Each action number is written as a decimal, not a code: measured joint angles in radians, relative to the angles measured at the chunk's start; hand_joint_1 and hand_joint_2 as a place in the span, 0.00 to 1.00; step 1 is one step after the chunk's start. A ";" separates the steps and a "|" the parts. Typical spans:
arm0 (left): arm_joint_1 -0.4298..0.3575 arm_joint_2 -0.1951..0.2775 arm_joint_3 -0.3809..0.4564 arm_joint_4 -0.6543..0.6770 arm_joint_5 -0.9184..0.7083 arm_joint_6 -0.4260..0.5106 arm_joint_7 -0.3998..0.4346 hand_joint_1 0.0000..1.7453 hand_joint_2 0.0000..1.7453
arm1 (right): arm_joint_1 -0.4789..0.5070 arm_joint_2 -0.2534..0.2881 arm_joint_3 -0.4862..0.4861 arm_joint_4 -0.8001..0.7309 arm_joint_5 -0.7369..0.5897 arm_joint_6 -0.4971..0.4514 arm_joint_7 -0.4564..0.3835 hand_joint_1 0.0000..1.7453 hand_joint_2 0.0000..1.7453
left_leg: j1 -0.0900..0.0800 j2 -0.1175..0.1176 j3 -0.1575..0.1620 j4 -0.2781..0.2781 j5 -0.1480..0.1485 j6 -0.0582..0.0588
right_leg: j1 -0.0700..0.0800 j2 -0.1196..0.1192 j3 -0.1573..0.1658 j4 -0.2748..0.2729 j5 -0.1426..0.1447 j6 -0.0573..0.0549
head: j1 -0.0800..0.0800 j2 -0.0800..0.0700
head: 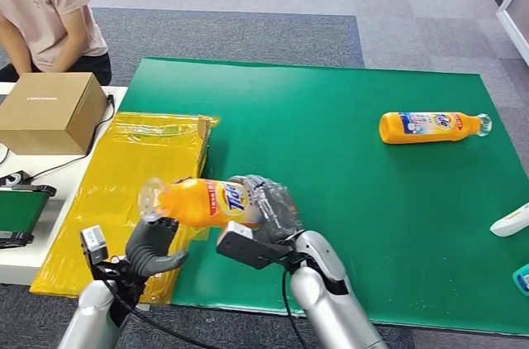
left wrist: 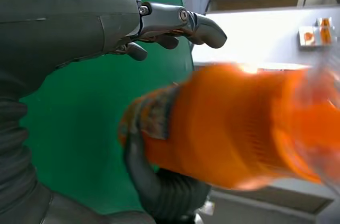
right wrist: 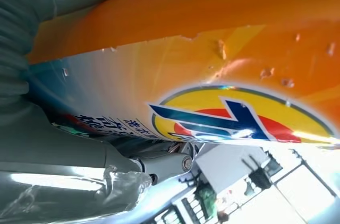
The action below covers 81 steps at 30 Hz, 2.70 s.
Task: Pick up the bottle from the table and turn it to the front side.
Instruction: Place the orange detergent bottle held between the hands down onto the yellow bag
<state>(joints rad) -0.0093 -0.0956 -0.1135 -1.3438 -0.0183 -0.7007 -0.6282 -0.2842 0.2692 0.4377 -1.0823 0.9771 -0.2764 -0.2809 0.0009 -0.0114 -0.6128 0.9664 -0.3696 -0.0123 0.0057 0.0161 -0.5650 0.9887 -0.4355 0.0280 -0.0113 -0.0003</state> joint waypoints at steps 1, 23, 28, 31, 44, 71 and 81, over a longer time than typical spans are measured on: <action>-0.007 0.004 -0.022 -0.001 0.006 0.003 0.010 0.00 1.00 | -0.008 0.004 0.016 0.031 0.002 -0.011 -0.001 1.00 1.00 | 0.000 0.000 0.000 0.000 0.000 0.000 | 0.000 0.000 0.000 0.000 0.000 0.000 | 0.000 0.000; -0.035 0.043 -0.122 -0.002 0.020 0.114 0.059 1.00 0.50 | -0.051 0.017 0.149 0.231 0.004 -0.060 -0.002 0.59 1.00 | 0.000 0.000 -0.004 0.000 0.000 0.000 | 0.000 0.000 -0.004 0.000 0.000 0.000 | 0.000 0.000; -0.038 0.020 -0.123 -0.015 -0.097 0.255 0.060 1.00 1.00 | -0.052 0.017 0.156 0.226 -0.032 -0.042 0.007 0.00 1.00 | 0.000 0.000 -0.004 0.000 0.000 0.000 | 0.000 0.000 -0.005 0.000 0.000 0.000 | 0.000 0.000; -0.041 -0.003 -0.123 -0.045 -0.219 0.367 0.050 1.00 1.00 | -0.051 0.017 0.157 0.200 -0.043 -0.035 0.026 0.00 1.00 | 0.000 0.000 -0.004 0.000 0.000 0.000 | 0.000 0.000 -0.005 0.000 0.000 0.000 | 0.000 0.000; -0.028 -0.082 -0.118 -0.378 -0.832 0.815 0.121 1.00 1.00 | -0.002 0.008 0.035 0.020 -0.003 -0.029 0.089 0.00 1.00 | 0.000 0.000 -0.005 0.000 0.000 0.000 | 0.000 0.000 -0.005 0.000 0.000 0.000 | 0.000 0.000; -0.166 0.176 -0.077 -0.105 -0.996 0.498 0.512 1.00 1.00 | 0.110 -0.011 -0.165 -0.124 -0.020 0.040 -0.006 0.00 1.00 | -0.003 0.004 0.033 -0.010 -0.013 -0.003 | -0.002 0.006 0.026 0.000 -0.006 -0.008 | 0.000 0.000; -0.150 0.296 -0.128 0.049 -0.924 0.521 0.329 1.00 1.00 | 0.084 -0.007 -0.141 -0.043 -0.055 0.029 -0.044 0.00 1.00 | -0.002 0.004 0.041 -0.024 0.004 -0.019 | -0.001 0.007 0.024 0.001 -0.002 -0.017 | 0.000 0.000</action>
<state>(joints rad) -0.1592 0.2004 -0.2413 -1.2946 -0.9420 -0.1795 -0.2996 -0.2000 0.2619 0.2968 -1.1256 0.9216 -0.2478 -0.3248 -0.0008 -0.0073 -0.5722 0.9421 -0.3658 -0.0310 0.0045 0.0229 -0.5414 0.9895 -0.4377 0.0111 -0.0113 -0.0004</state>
